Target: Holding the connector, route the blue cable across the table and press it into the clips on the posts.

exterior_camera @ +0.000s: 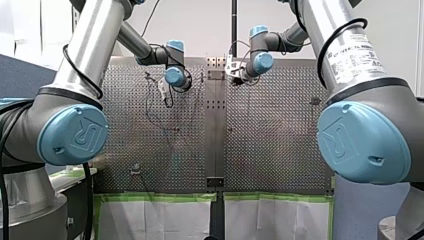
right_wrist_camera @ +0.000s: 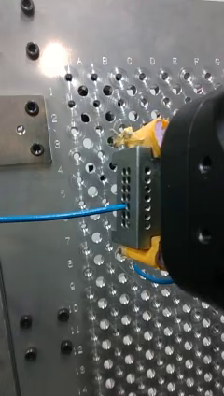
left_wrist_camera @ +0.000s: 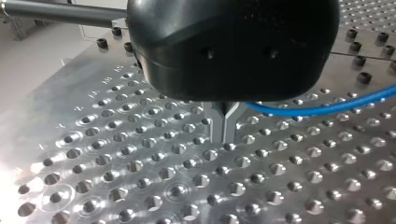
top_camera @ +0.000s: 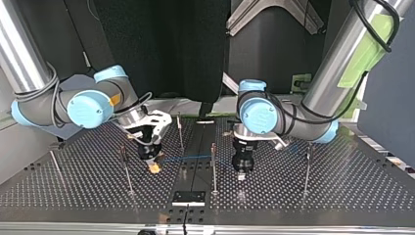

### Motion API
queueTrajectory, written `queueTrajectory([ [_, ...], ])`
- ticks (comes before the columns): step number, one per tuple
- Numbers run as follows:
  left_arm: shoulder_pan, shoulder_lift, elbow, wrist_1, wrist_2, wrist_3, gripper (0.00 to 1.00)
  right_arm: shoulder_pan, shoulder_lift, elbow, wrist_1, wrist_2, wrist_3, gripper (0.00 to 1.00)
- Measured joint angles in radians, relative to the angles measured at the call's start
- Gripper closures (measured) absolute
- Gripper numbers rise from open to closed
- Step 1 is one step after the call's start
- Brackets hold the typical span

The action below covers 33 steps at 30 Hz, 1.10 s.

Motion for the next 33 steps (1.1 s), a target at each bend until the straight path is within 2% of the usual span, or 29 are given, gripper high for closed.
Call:
queueTrajectory([
  [1,-0.001,0.000,0.000,-0.006,-0.002,0.001,0.98,-0.001,0.000,-0.001,0.000,-0.001,-0.001,1.00],
  [2,-0.001,0.000,0.000,-0.011,-0.004,0.002,0.76,-0.001,0.001,-0.002,0.001,-0.002,-0.002,1.00],
  [3,-0.004,0.000,0.000,-0.019,-0.008,0.004,0.76,-0.001,0.001,-0.003,0.002,-0.003,-0.003,1.00],
  [5,-0.008,0.000,0.000,-0.032,-0.019,0.009,0.61,-0.001,0.001,-0.004,0.003,-0.003,-0.004,1.00],
  [6,-0.010,0.000,0.000,-0.044,-0.029,0.015,0.61,-0.001,0.001,-0.004,0.004,-0.003,-0.004,1.00],
  [8,-0.015,0.001,-0.001,-0.062,-0.040,0.023,0.38,0.001,0.001,-0.004,0.005,-0.004,-0.005,1.00],
  [9,-0.017,0.001,-0.001,-0.076,-0.046,0.028,0.38,0.002,0.001,-0.004,0.006,-0.004,-0.006,1.00],
  [11,-0.021,0.002,-0.001,-0.096,-0.053,0.032,0.20,0.002,0.001,-0.004,0.006,-0.004,-0.006,1.00],
  [12,-0.024,0.003,-0.002,-0.109,-0.057,0.034,0.20,0.003,0.001,-0.005,0.007,-0.004,-0.007,1.00],
  [14,-0.029,0.007,-0.005,-0.128,-0.062,0.037,0.00,0.004,0.001,-0.005,0.007,-0.004,-0.007,1.00],
  [18,-0.037,0.030,-0.020,-0.163,-0.065,0.042,0.00,0.005,0.001,-0.005,0.008,-0.005,-0.007,1.00],
  [23,-0.041,0.065,-0.048,-0.172,-0.065,0.040,0.00,0.006,0.001,-0.005,0.008,-0.005,-0.007,1.00],
  [33,-0.065,0.178,-0.132,-0.190,-0.042,0.015,0.00,0.006,-0.009,-0.005,0.008,-0.004,-0.007,1.00],
])
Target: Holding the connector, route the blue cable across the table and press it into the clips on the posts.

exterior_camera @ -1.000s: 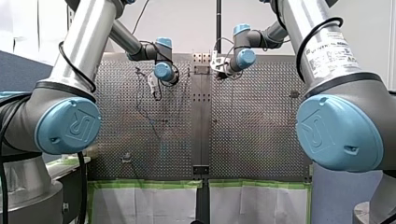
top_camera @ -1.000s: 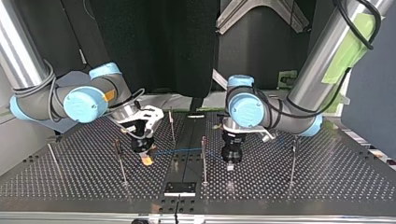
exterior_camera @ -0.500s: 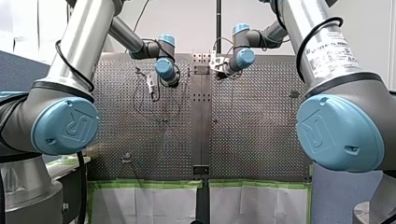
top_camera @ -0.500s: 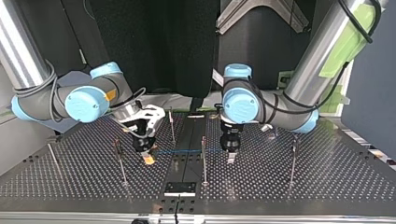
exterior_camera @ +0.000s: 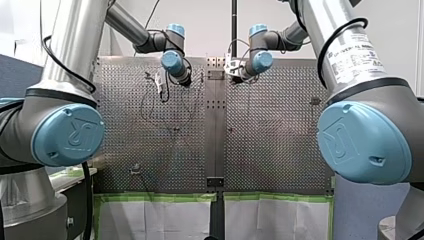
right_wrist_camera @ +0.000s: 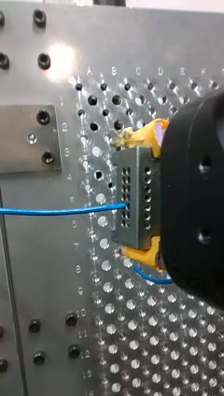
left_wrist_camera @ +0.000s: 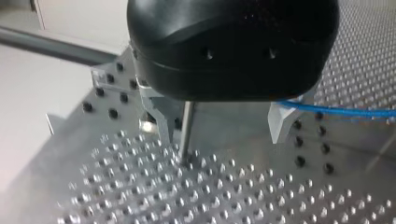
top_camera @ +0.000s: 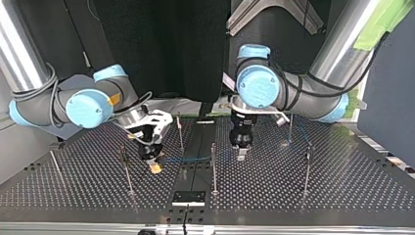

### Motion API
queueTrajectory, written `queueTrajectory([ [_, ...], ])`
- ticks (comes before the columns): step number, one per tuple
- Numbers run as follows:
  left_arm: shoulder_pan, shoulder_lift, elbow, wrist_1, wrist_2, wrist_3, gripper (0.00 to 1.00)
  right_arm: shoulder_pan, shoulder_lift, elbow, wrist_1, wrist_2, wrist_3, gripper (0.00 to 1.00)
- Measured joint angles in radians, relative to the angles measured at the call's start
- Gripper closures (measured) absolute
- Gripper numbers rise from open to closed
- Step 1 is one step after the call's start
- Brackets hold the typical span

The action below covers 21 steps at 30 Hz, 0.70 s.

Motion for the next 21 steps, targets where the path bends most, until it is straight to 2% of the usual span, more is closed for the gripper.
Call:
queueTrajectory([
  [6,-0.013,0.055,-0.052,0.001,0.007,-0.017,0.00,-0.007,-0.027,0.000,0.004,0.005,0.006,1.00],
  [12,-0.027,0.117,-0.111,0.001,0.019,-0.028,0.00,-0.014,-0.046,0.001,0.028,0.037,0.005,1.00],
  [16,-0.035,0.161,-0.129,0.006,0.045,-0.039,0.00,-0.017,-0.049,0.004,0.048,0.057,0.001,1.00],
  [21,-0.045,0.212,-0.133,0.009,0.075,-0.048,0.00,-0.018,-0.050,0.007,0.054,0.067,-0.001,1.00],
])
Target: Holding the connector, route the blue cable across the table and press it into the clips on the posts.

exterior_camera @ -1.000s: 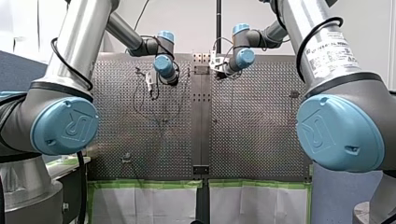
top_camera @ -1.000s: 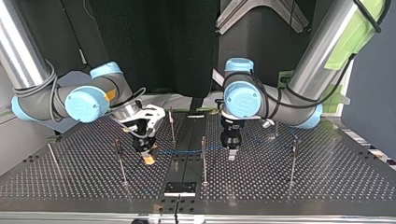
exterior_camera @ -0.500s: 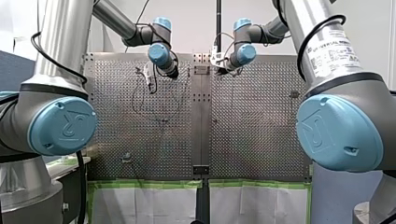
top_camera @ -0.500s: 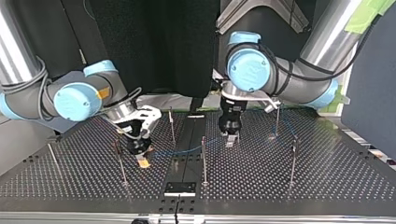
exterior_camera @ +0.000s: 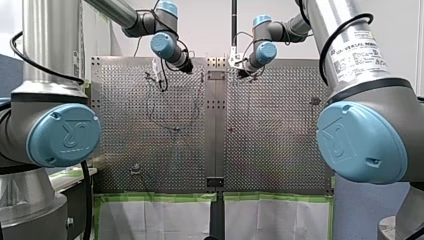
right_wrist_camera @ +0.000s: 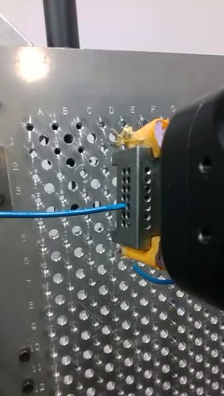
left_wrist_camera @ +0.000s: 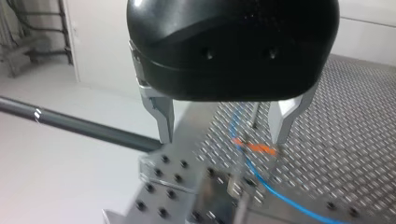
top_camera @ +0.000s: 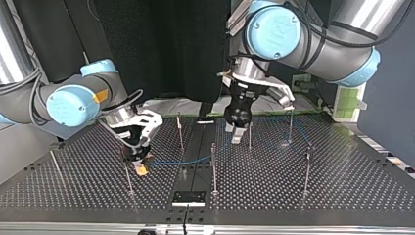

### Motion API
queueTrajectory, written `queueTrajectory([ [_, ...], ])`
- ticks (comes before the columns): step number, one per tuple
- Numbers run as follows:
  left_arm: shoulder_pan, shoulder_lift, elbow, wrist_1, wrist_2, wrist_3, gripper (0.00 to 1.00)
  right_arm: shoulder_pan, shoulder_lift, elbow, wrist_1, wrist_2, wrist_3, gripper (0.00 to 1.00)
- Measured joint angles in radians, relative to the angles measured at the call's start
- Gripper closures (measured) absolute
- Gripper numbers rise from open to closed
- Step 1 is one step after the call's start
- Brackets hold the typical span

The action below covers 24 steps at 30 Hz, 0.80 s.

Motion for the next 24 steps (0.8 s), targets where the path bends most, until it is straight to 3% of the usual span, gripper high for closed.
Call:
queueTrajectory([
  [8,-0.054,0.009,0.009,0.030,-0.025,0.019,0.00,0.000,0.000,0.001,0.000,0.001,-0.002,1.00],
  [16,-0.138,-0.064,0.081,0.015,-0.106,0.053,0.00,0.000,0.000,0.001,-0.001,0.001,-0.002,1.00],
  [24,-0.224,-0.154,0.170,-0.054,-0.196,0.064,0.00,0.000,0.000,0.001,-0.002,0.002,-0.002,1.00],
])
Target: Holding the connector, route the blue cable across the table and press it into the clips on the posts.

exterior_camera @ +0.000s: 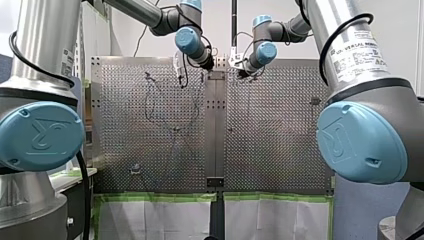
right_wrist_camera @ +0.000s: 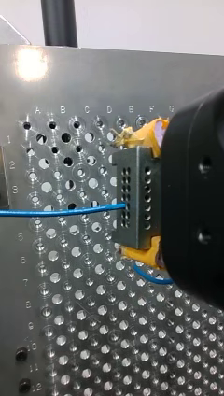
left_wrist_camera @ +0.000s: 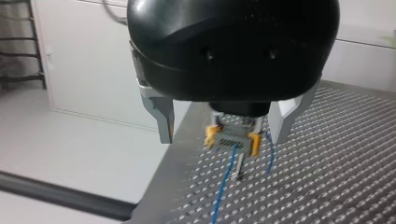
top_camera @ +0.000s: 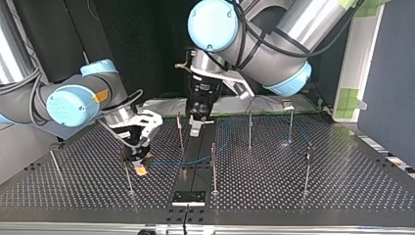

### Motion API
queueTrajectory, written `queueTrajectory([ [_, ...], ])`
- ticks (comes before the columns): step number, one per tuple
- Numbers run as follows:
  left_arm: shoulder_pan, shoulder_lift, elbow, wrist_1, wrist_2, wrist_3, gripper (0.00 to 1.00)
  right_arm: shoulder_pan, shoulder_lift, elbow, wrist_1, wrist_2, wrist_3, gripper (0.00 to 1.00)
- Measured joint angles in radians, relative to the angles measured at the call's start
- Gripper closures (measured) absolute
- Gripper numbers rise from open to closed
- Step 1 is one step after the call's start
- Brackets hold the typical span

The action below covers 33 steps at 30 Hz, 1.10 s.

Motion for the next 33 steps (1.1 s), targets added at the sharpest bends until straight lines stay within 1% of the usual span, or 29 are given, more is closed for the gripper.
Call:
queueTrajectory([
  [5,-0.017,-0.051,0.051,-0.034,-0.047,0.002,0.00,-0.001,0.000,0.000,-0.001,0.000,0.001,1.00],
  [9,-0.019,-0.094,0.094,-0.040,-0.061,0.003,0.00,-0.004,0.000,0.000,-0.001,0.000,0.001,1.00],
  [11,-0.015,-0.111,0.111,-0.045,-0.066,0.004,0.00,-0.004,0.000,0.000,-0.001,0.000,0.001,1.00],
  [15,0.013,-0.152,0.151,-0.055,-0.087,0.005,0.00,-0.005,0.001,0.000,-0.001,0.000,0.001,1.00],
  [21,0.037,-0.210,0.215,-0.050,-0.096,0.006,0.00,-0.007,0.001,0.001,-0.001,0.001,0.001,1.00],
  [28,0.052,-0.224,0.281,-0.039,-0.096,0.006,0.00,-0.008,0.001,0.001,-0.001,0.001,0.001,1.00],
  [33,0.063,-0.237,0.305,-0.033,-0.089,0.005,0.00,-0.008,0.002,0.001,-0.001,-0.001,0.001,1.00],
])
